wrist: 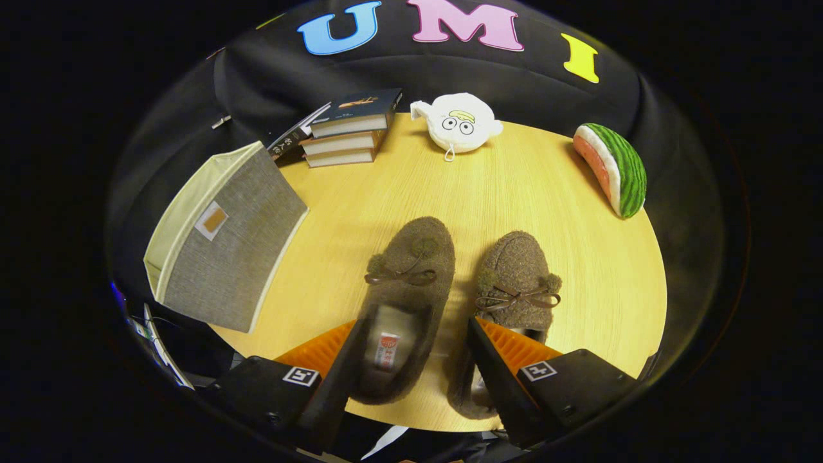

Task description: Open the storage box then place both shoes into the box .Put the left shoe in first, then the right shoe, with the right side of both shoes facing outward in a uniform manner.

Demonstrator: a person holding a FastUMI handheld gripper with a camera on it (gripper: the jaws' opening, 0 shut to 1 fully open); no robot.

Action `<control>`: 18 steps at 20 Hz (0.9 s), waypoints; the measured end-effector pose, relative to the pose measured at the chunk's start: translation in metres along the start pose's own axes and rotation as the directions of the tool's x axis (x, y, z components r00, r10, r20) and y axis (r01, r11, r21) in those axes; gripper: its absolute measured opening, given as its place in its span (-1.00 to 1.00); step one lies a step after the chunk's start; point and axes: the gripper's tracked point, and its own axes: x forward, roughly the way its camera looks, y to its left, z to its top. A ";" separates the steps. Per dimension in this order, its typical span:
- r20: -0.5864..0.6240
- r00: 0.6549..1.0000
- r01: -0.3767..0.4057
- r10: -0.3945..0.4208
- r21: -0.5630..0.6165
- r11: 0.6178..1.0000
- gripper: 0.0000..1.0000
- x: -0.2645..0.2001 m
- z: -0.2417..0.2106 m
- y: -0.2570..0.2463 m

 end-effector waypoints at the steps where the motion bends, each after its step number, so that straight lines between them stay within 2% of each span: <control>1: -0.006 1.000 0.008 -0.008 -0.008 1.000 0.91 0.008 0.000 -0.001; 4: -0.020 0.999 0.038 -0.038 -0.023 0.999 0.66 0.029 0.001 -0.008; 5: -0.023 0.999 0.045 -0.045 -0.022 0.999 0.42 0.034 0.002 -0.008; 8: -0.019 0.996 0.090 -0.091 -0.024 0.996 0.13 0.048 0.007 -0.010; 12: -0.008 0.989 0.150 -0.150 -0.023 0.988 -0.46 0.048 0.010 -0.019; 13: -0.012 0.990 0.140 -0.140 -0.009 0.990 -0.78 0.047 0.009 -0.017; 18: -0.015 0.995 0.096 -0.095 0.080 0.992 -0.82 0.020 0.016 -0.001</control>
